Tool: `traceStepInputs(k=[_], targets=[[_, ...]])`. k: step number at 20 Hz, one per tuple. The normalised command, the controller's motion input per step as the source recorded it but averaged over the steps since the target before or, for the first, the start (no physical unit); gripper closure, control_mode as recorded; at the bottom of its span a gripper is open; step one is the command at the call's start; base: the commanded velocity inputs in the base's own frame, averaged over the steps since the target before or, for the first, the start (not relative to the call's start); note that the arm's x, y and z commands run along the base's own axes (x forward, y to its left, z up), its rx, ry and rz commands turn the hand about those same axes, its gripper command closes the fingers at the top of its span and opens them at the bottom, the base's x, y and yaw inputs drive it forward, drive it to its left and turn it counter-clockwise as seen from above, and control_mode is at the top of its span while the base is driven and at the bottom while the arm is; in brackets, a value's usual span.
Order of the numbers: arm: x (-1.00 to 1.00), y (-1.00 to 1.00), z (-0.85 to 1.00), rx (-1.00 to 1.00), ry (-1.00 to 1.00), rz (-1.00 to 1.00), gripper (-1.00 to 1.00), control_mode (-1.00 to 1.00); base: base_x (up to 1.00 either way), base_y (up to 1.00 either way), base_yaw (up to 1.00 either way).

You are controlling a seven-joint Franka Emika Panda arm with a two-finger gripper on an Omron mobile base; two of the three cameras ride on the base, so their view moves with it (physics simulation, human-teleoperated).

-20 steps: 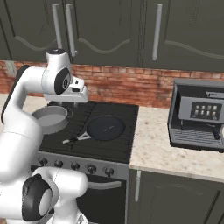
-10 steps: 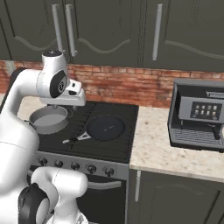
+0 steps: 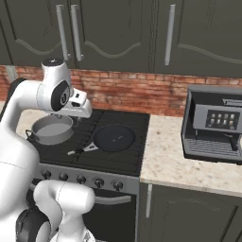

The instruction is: Move the pot and pan from the stove into the sink.

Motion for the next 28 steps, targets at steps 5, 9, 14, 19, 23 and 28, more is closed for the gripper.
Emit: traceStepInputs(k=[5, 9, 14, 19, 23, 28], targets=[[0.00, 0.00, -0.17, 0.04, 0.00, -0.18, -1.00, -1.00, 0.00, 0.00, 0.00], [0.00, 0.00, -0.22, 0.05, 0.00, -0.23, -1.00, -1.00, 0.00, 0.00, 0.00], [0.10, 0.00, -0.20, 0.01, 0.00, -0.19, -1.00, -1.00, 0.00, 0.00, 0.00], [0.00, 0.00, -0.07, 0.05, 0.00, -0.03, -1.00, -1.00, 0.00, 0.00, 0.00], [0.03, 0.00, -0.27, 0.03, 0.00, -0.02, -1.00, -1.00, 0.00, 0.00, 0.00], [0.10, 0.00, -0.31, 0.03, 0.01, -0.03, -1.00, -1.00, 0.00, 0.00, 0.00]])
